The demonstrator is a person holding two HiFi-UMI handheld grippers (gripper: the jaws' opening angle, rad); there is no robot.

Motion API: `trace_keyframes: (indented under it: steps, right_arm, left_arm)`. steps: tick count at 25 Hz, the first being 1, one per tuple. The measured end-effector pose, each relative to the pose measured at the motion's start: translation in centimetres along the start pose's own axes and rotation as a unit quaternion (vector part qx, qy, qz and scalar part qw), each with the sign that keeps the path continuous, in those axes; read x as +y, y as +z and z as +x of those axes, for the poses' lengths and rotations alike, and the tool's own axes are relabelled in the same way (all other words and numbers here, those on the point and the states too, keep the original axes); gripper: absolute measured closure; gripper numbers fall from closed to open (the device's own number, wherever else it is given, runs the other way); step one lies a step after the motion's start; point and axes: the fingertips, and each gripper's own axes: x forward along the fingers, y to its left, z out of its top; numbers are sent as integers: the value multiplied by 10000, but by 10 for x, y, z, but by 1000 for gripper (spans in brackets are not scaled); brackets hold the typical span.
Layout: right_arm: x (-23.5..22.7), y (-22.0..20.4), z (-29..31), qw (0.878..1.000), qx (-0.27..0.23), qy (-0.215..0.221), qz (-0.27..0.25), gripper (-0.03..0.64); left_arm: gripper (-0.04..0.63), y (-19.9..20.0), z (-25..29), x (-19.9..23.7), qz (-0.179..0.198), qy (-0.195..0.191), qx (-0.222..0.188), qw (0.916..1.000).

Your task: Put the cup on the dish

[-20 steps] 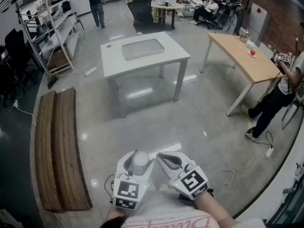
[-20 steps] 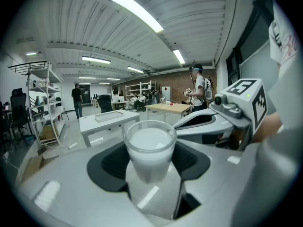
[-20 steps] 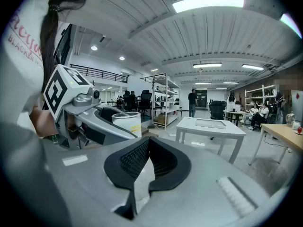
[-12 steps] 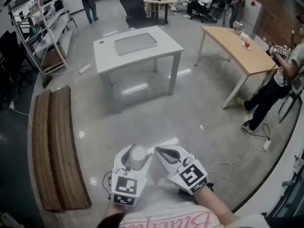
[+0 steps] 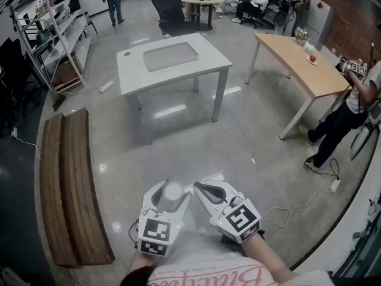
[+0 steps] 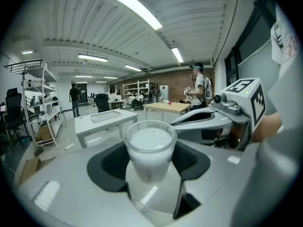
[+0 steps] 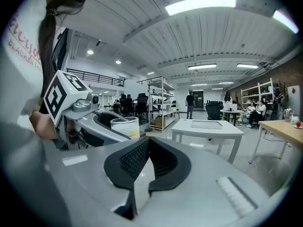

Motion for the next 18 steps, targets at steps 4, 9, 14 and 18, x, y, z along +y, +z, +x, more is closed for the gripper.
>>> trace_keyframes:
  steps: [4,9,14,18]
  right_arm:
    - [-20,1,14,9998,46,-16,168,615]
    - [-44,13,41,9997,28,-8,246,615]
    - [-70,28,70,9996,1,-94,256,615]
    - [-85,43,90,9998,-10,-94,175,615]
  left_arm:
    - [334,10,17,17,-19,24,-30,10000]
    - [334,23,42,43,-33,-14,-35,10000]
    - [334,40,65,69,7,-104,-94,9999]
    - [334,53,84,90,0,-143,-125,9998]
